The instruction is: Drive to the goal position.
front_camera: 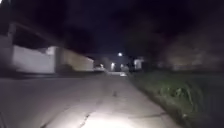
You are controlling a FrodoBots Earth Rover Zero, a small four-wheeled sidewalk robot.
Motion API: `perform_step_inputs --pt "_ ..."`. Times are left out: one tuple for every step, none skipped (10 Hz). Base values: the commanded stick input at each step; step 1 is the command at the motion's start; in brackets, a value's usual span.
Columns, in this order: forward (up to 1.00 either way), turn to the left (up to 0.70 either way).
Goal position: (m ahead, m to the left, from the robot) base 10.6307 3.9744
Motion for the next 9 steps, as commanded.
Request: perform_step_inputs --pt "0.50 -0.50" --pt "0.50 -0.50" --pt "0.50 -0.28" --pt "0.50 -0.05" --pt "0.50 0.00" --pt "0.50 0.00" --pt "0.50 0.00" --pt "0.50 0.00" --pt "0.50 0.00"
